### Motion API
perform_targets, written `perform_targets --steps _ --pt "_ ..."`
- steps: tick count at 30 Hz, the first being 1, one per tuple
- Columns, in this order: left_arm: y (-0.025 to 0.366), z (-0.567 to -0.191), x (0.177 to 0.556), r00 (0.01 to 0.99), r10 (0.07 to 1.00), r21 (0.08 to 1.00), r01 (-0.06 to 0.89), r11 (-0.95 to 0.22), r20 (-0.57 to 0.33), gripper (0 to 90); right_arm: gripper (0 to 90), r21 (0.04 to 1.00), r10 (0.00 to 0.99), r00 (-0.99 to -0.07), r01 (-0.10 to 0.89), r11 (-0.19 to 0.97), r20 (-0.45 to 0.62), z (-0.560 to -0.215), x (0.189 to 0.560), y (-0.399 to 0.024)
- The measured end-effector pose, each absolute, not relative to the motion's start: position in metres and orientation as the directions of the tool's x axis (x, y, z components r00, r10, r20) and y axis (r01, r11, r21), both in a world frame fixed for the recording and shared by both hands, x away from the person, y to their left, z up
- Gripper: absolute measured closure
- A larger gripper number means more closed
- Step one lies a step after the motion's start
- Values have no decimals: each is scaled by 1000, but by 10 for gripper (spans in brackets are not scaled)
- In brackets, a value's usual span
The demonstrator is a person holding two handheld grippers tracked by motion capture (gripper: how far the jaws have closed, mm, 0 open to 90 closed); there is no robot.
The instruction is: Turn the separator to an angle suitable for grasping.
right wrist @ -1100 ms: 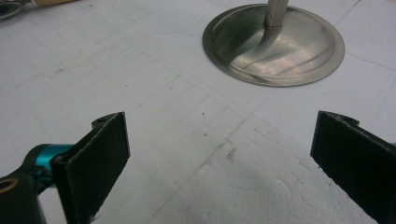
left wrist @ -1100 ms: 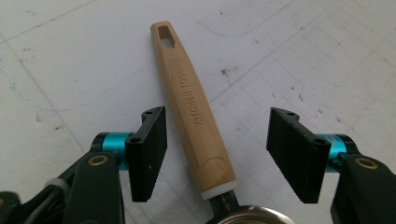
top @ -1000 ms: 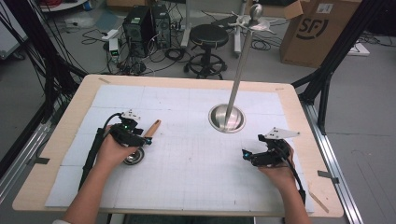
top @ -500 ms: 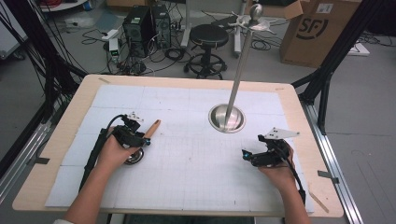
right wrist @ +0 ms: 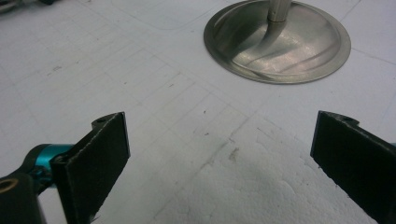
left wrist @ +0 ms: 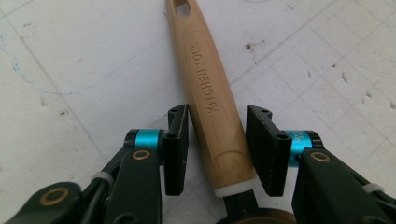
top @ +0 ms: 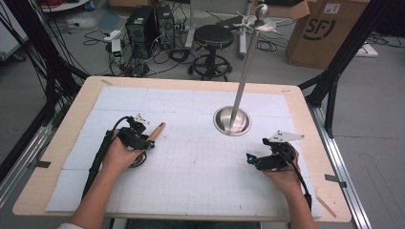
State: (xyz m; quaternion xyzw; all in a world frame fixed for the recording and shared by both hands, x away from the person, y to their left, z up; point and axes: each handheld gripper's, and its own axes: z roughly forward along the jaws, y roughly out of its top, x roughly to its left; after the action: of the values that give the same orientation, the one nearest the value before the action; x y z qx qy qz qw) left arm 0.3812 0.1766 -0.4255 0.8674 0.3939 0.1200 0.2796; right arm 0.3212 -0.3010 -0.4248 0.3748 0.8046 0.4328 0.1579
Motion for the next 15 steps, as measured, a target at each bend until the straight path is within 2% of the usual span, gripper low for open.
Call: perform_targets --steps 3,15 --pt "175 -426 379 690 724 585 583 -563 9 688 32 813 740 -669 467 347 68 -425 321 -301" --pt "175 -425 377 721 692 583 545 -602 40 700 32 814 739 -670 468 345 72 -425 321 -302"
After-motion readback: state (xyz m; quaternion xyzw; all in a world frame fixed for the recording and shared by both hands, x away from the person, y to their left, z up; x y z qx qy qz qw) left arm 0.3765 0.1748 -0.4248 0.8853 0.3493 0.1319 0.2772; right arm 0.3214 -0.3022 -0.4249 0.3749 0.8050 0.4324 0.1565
